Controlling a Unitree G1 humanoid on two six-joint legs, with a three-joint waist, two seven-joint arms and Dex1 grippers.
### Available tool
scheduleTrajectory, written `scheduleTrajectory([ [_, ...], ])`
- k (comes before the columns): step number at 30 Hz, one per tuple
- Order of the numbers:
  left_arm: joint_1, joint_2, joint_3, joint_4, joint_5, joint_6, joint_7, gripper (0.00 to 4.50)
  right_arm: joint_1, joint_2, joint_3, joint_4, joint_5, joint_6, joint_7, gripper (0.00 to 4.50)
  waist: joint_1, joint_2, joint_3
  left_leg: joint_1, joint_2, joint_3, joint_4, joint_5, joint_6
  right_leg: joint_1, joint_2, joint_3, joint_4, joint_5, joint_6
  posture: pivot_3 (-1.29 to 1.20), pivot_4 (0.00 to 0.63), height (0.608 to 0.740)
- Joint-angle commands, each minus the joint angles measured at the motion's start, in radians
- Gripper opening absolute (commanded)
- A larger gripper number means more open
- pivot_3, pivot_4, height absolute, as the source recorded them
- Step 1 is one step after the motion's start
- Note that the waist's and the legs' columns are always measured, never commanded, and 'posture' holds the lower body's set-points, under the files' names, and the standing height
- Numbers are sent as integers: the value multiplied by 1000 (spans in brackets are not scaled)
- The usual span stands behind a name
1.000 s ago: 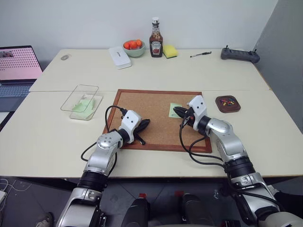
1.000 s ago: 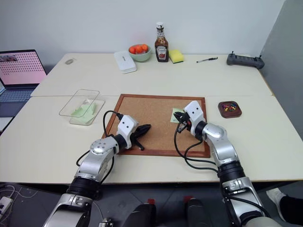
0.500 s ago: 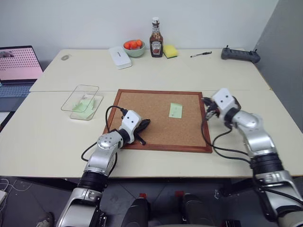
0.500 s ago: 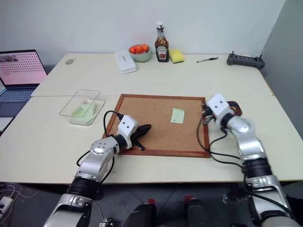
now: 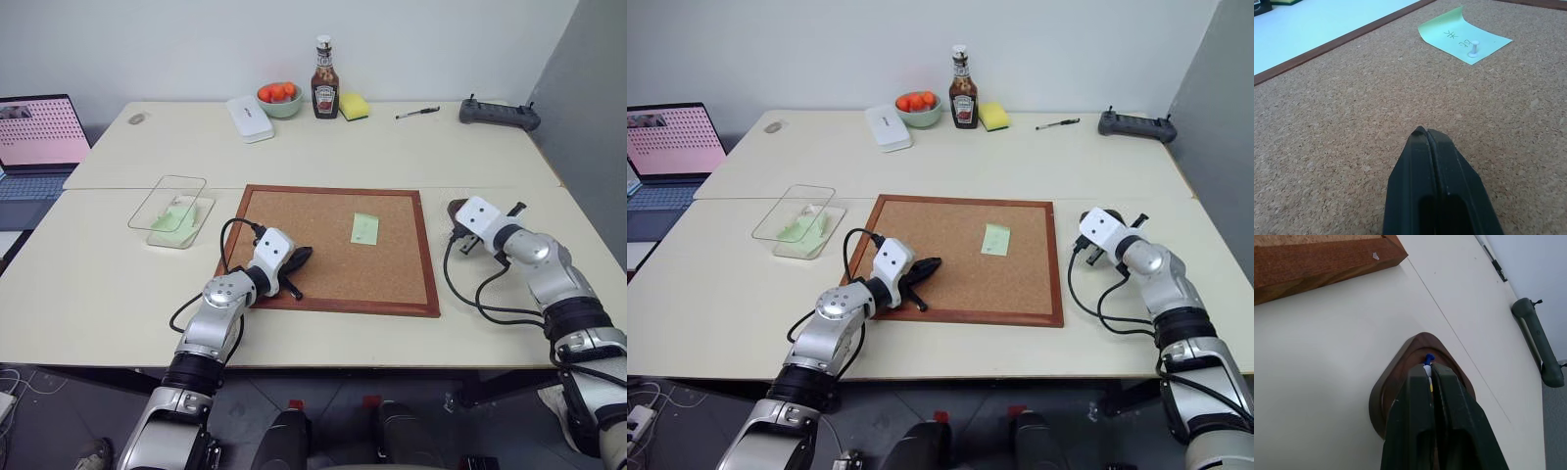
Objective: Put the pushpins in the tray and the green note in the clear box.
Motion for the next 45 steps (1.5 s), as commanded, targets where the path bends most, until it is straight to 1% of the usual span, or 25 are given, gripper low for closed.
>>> scheduleTrajectory([
  [1,30,6,-18,18,21,11,-3,0,-38,-12,-7,26,-23,5,-29,1101,-1,0,0,0,0,0,0,0,0,0,0,0,0,0,0,0,150,740],
  [3,31,7,-18,17,22,12,-3,0,-42,-13,-11,37,-24,12,-37,1568,-1,0,0,0,0,0,0,0,0,0,0,0,0,0,0,0,150,740],
  [7,32,9,-20,16,22,11,-4,0,-42,-11,-25,41,-12,30,-35,2192,-1,0,0,0,0,0,0,0,0,0,0,0,0,0,0,0,150,740],
  [8,31,10,-20,16,21,11,-5,0,-40,-11,-27,38,-9,32,-35,2472,-1,0,0,0,0,0,0,0,0,0,0,0,0,0,0,0,150,740],
  [12,25,11,-20,23,22,9,-8,0,-25,-12,-57,1,17,40,-40,3161,-1,0,0,0,0,0,0,0,0,0,0,0,0,0,0,0,150,740],
  [13,25,11,-20,23,21,9,-9,0,-18,-12,-65,-15,26,45,-32,3453,-1,0,0,0,0,0,0,0,0,0,0,0,0,0,0,0,150,740],
  [14,24,11,-20,24,21,9,-9,0,-9,-13,-72,-32,34,52,-22,3579,-1,0,0,0,0,0,0,0,0,0,0,0,0,0,0,0,150,740],
  [22,27,21,-15,20,19,9,-12,0,106,-63,-129,-311,100,189,93,3579,-1,0,0,0,0,0,0,0,0,0,0,0,0,0,0,0,150,740],
  [25,29,23,-14,19,18,9,-12,0,143,-29,-142,-452,199,250,189,3579,-5,0,0,0,1,0,0,0,0,0,0,0,0,0,0,0,150,740],
  [27,29,24,-14,18,17,10,-12,0,166,19,-132,-544,273,298,246,3579,-7,0,0,1,1,0,0,0,0,0,1,0,1,0,0,0,150,740],
  [29,28,25,-15,19,17,11,-12,0,184,77,-116,-616,336,347,281,3579,-7,0,0,1,2,0,0,0,0,0,1,-1,1,0,0,0,150,740],
  [32,26,26,-13,21,16,12,-12,0,200,132,-92,-671,370,396,303,3579,-3,0,0,0,1,-1,0,0,0,0,1,-1,1,0,0,0,150,740],
  [36,23,25,-12,22,14,14,-12,0,182,278,-51,-645,387,426,238,3579,-4,0,0,1,1,-1,0,0,0,0,1,-1,0,0,0,0,150,740],
  [38,23,25,-11,21,13,15,-12,0,163,339,-49,-585,369,407,188,3579,-4,0,0,1,2,-1,0,0,0,0,1,-1,1,0,0,0,150,740],
  [45,22,28,-12,20,14,17,-14,0,101,445,-24,-390,329,313,112,3579,-3,0,0,1,1,-1,0,0,0,-1,1,-1,1,0,0,0,150,740],
])
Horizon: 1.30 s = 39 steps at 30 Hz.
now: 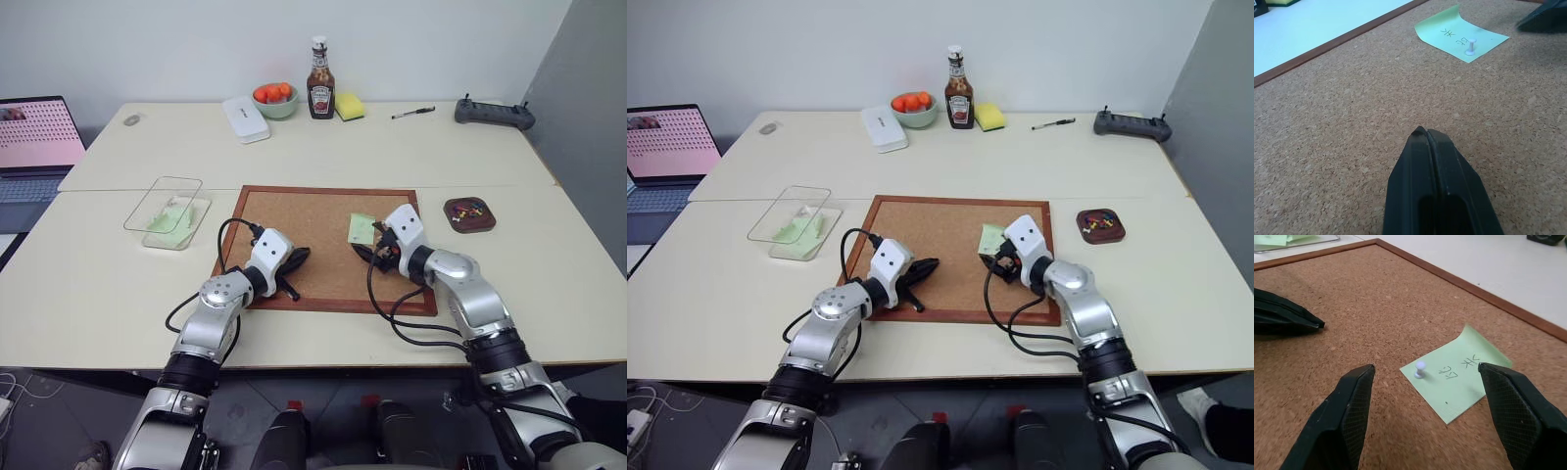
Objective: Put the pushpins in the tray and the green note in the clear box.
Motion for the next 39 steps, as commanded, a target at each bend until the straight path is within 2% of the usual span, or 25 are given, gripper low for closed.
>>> scheduleTrajectory([
  [1,17,7,-12,25,17,20,-6,0,-55,36,-4,75,-14,-64,-42,3579,-1,0,0,0,0,0,0,0,0,0,0,0,0,0,0,0,150,740],
  [4,17,7,-11,24,17,20,-6,0,-69,44,2,118,-26,-90,-47,3124,-1,0,0,0,0,0,0,0,0,0,0,0,0,0,0,0,150,740],
  [5,17,7,-11,23,17,21,-6,0,-72,46,6,126,-29,-98,-44,2825,-1,0,0,0,0,0,0,0,0,0,0,0,0,0,0,0,150,740],
  [14,17,5,-12,24,19,20,-4,0,-88,53,15,156,-36,-122,-37,1206,-1,0,0,0,0,0,0,0,0,0,0,0,0,0,0,0,150,740],
  [15,18,5,-12,23,19,20,-4,0,-87,51,16,151,-35,-121,-34,896,-1,0,0,0,0,0,0,0,0,0,0,0,0,0,0,0,150,740],
  [21,21,3,-10,21,17,22,-2,0,-74,47,14,98,-17,-117,-13,12,-1,0,0,0,0,0,0,0,0,0,0,0,0,0,0,0,150,740],
  [39,26,-2,-19,20,23,29,3,0,-37,73,-10,-44,69,-107,35,12,-1,0,0,0,0,0,0,0,0,0,0,0,0,0,0,0,150,740],
])
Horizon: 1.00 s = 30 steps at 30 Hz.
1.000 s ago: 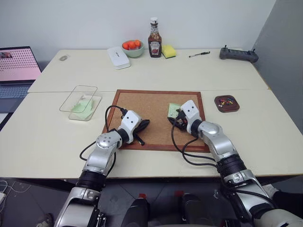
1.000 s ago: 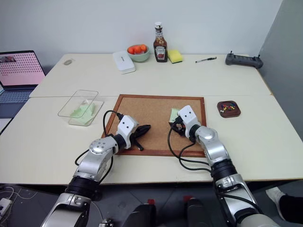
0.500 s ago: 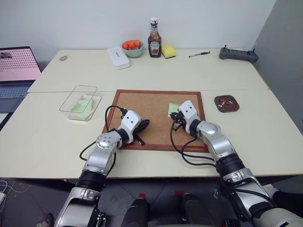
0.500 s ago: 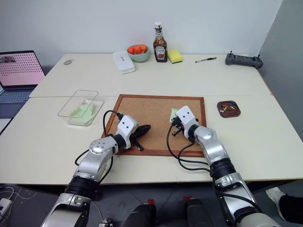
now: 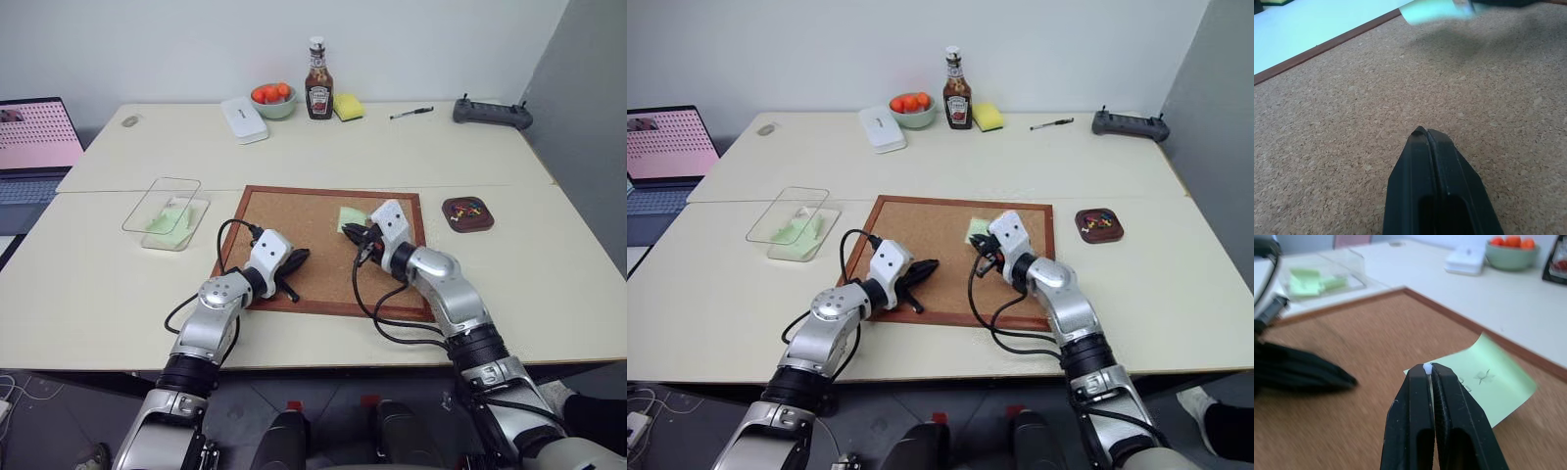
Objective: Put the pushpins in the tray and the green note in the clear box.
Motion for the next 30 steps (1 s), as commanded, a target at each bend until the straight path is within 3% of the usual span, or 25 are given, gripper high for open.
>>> scheduleTrajectory([
  [1,20,3,-17,31,22,22,-1,0,-12,-8,-15,-44,14,-8,7,12,1,0,0,0,0,0,0,0,0,0,0,0,0,0,0,0,150,740],
  [8,16,3,56,-46,-80,93,-26,0,7,-67,10,-129,0,-20,50,12,2,0,0,0,0,0,0,0,0,0,0,0,0,0,0,0,150,740],
  [19,2,86,244,-309,-397,513,-75,1926,-3,-216,87,-146,-102,-240,147,0,-13,-5,3,-3,1,0,0,0,0,-3,0,-1,0,0,0,0,150,740],
  [30,-109,1,312,-310,-620,787,5,3981,-60,-253,133,-76,-179,-448,193,0,-9,-10,6,-3,1,0,0,0,0,-3,0,-1,-1,0,0,0,150,740],
])
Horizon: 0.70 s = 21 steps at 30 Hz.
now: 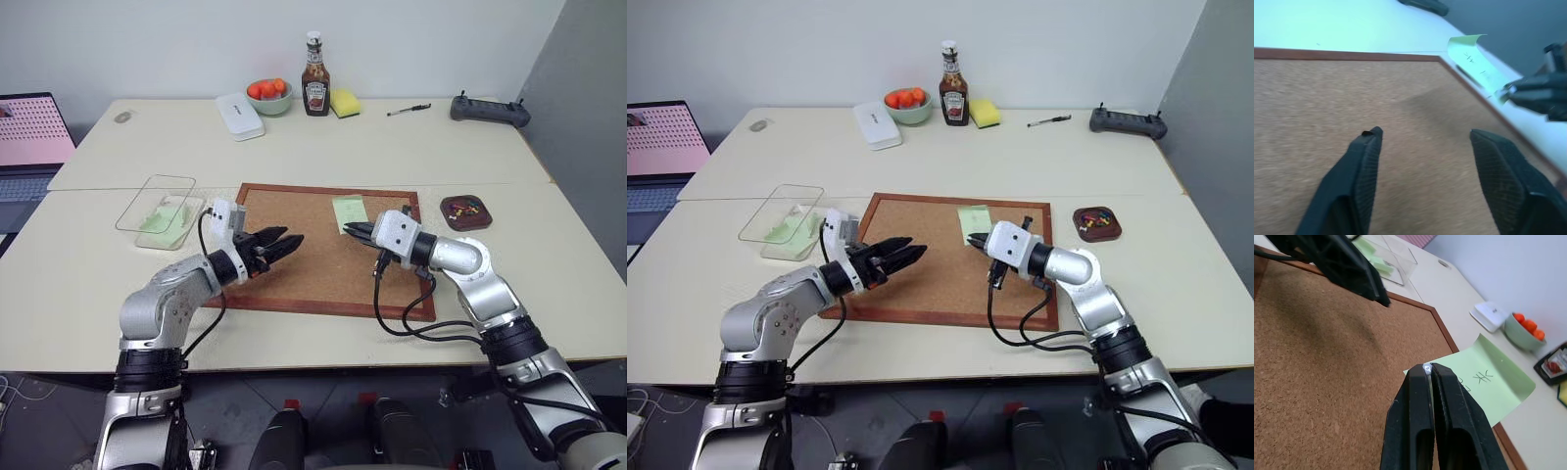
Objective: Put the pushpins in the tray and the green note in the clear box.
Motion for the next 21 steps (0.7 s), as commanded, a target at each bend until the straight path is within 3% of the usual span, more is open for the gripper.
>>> scheduleTrajectory([
  [1,-57,-45,35,-4,-57,47,62,4247,-27,-11,13,-15,-22,-71,18,0,3,-1,0,0,0,0,0,0,0,0,0,0,0,0,0,0,150,740],
  [3,-77,-70,32,14,-72,57,71,4438,-28,-13,16,-26,-27,-82,22,0,4,-1,0,0,0,0,0,0,0,0,0,0,0,0,0,0,150,740],
  [19,-192,-224,46,196,-107,82,113,4438,-21,-9,23,-90,-46,-78,26,0,12,-1,1,0,0,1,0,0,-1,0,0,1,0,0,0,0,150,740],
  [21,-193,-229,51,199,-118,92,108,4019,-20,-7,22,-92,-47,-75,25,0,12,-1,1,0,0,1,0,0,-1,0,0,1,0,0,0,0,150,740],
])
